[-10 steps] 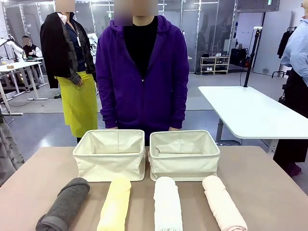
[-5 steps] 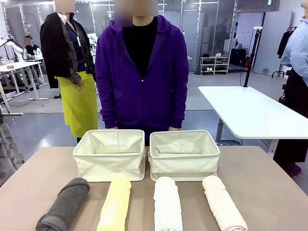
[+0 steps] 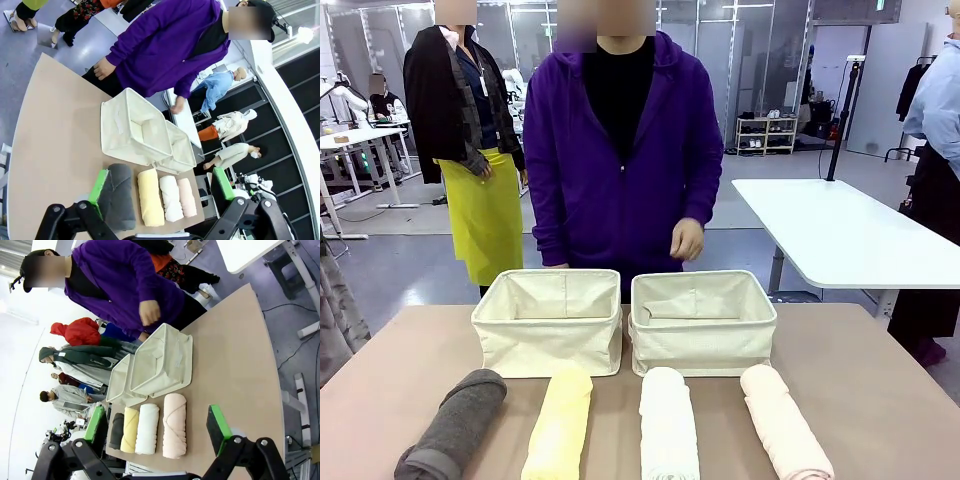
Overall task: Divide the towels into two baskets.
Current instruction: Pick up one hotel-folded towel and place it in the Fabric basket indicated by the person.
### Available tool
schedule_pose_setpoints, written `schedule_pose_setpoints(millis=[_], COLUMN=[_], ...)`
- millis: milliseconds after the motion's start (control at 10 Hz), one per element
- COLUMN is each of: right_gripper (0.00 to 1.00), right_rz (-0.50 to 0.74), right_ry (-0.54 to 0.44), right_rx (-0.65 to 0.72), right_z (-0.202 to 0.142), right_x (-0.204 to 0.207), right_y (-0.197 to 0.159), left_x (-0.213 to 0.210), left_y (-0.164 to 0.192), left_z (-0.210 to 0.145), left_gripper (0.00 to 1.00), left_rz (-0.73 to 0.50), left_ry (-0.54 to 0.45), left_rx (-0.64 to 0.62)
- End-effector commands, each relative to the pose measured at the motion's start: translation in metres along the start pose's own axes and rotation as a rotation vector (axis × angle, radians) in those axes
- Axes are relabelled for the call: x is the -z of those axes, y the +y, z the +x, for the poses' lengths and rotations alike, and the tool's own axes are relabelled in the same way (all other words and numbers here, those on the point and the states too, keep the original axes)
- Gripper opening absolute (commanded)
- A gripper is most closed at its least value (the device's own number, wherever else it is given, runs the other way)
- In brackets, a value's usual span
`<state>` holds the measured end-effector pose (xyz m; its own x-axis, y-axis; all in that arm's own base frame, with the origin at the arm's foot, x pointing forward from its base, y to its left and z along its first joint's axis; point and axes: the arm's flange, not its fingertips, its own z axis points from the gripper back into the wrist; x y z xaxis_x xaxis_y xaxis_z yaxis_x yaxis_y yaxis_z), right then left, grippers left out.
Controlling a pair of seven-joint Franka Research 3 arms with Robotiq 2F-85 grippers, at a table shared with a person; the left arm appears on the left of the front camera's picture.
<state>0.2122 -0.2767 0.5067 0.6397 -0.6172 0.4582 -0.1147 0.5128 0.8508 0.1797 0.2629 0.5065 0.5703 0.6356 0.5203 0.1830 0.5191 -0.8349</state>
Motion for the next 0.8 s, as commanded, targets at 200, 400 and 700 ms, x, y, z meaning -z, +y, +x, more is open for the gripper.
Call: schedule_pose_setpoints(millis=[200,400,700], right_gripper=[1.00,1.00,1.00], right_rz=[0.009,0.009,0.009], right_ry=[-0.003,-0.003,-0.003], right_rx=[-0.009,-0.009,-0.009], right_z=[-0.0016,-0.0016,-0.0016], right_x=[-0.0013,-0.0013,-0.0013], right_y=[0.0022,0.0022,0.0022], left_x=[0.0001,0.0001,0.0001], left_y=[0.0004,0.0004,0.0004], left_z=[0.0010,0.0010,0.0010], left_gripper=[1.00,1.00,1.00], left_rz=[-0.007,-0.007,-0.007], left_ry=[0.002,0.002,0.002], left_rx=[0.012,0.012,0.012])
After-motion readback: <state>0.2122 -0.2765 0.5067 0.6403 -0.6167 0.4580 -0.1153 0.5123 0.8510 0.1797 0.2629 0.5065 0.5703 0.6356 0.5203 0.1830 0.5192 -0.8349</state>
